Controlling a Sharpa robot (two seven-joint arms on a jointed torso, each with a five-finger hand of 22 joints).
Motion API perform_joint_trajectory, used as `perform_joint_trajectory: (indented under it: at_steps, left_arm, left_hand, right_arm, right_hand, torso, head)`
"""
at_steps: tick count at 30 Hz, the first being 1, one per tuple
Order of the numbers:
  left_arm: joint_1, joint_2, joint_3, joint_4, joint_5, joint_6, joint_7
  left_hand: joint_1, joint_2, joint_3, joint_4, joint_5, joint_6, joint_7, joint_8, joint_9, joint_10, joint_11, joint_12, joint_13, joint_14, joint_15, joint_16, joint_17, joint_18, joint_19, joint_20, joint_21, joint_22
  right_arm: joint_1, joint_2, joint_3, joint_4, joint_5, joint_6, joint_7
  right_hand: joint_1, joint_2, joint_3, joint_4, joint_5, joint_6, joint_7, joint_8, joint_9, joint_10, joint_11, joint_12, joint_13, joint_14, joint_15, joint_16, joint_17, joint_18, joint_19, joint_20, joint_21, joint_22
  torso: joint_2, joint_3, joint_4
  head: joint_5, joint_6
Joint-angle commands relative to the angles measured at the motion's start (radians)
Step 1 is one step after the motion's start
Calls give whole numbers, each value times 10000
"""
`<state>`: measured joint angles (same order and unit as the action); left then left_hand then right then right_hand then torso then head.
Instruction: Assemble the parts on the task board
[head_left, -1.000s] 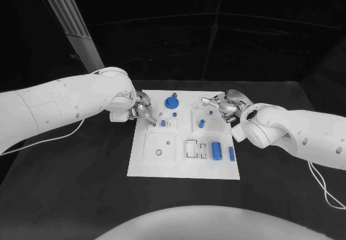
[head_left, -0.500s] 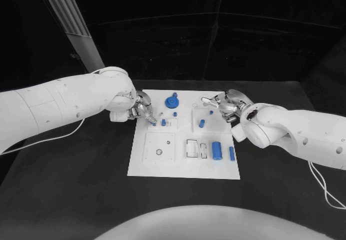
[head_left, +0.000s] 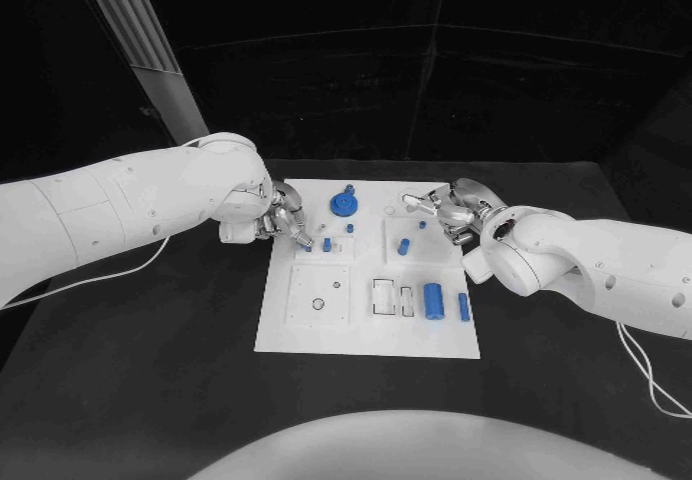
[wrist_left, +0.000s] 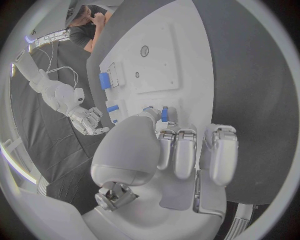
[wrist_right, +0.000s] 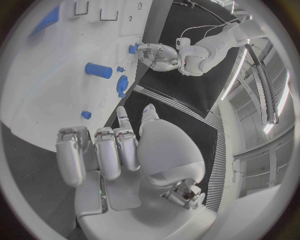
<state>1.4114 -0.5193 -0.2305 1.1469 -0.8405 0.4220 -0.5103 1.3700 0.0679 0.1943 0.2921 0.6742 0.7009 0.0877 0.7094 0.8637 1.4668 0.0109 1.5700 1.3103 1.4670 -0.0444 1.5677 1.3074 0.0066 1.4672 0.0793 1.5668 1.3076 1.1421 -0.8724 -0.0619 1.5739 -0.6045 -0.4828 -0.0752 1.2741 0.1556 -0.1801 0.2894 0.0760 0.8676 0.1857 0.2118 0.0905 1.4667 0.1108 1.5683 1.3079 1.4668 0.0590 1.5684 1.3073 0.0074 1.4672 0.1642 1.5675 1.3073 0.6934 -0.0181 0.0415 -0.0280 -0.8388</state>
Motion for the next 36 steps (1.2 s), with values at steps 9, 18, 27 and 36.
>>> perform_joint_trajectory:
  at_steps: [9,18,27,36]
  left_arm:
    - [-59,34,-33,35,-37,316,32]
    - [-66,50,-33,27,-36,395,1]
    - [-71,60,-33,10,-36,461,-103]
    - [-90,140,-33,-60,-36,574,-236]
  left_hand:
    - [-206,25,13,20,-135,53,-124,-26,15,1040,47,8,2605,1038,18,31,2634,-66,1036,-42,40,2632]
    - [-423,34,-44,22,-241,43,-117,-62,10,1040,56,8,2605,1038,32,31,2634,-66,1036,-25,40,2632]
    - [-512,21,-79,14,-334,21,-120,-82,9,1040,57,8,2605,1038,38,31,2634,-66,1036,-18,40,2632]
    - [-642,22,-168,-6,-1107,-140,-110,-143,3,1040,69,8,2605,1038,58,31,2634,-66,1036,6,40,2632]
  right_arm:
    - [14,3,4,16,-28,47,27]
    - [14,5,4,13,-28,48,17]
    - [14,8,4,16,-28,57,14]
    - [14,7,4,24,-28,70,-2]
  right_hand:
    - [56,79,-40,-3,49,-73,24,23,14,1041,56,25,2629,1040,-7,24,2635,-74,1036,45,33,2635]
    - [77,100,-76,4,45,-89,24,43,13,1041,55,25,2629,1040,-8,24,2635,-74,1036,44,33,2635]
    - [77,100,-76,4,45,-89,24,43,13,1041,55,25,2629,1040,-8,24,2635,-74,1036,44,33,2635]
    - [77,100,-76,4,45,-89,24,43,13,1041,55,25,2629,1040,-8,24,2635,-74,1036,44,33,2635]
  torso:
    - [2,-4,1]
    - [-3,-2,-1]
    - [-1,-3,-4]
    - [-1,-4,-3]
  head:
    - [-26,6]
    - [-26,0]
    - [-29,-7]
    - [-37,-11]
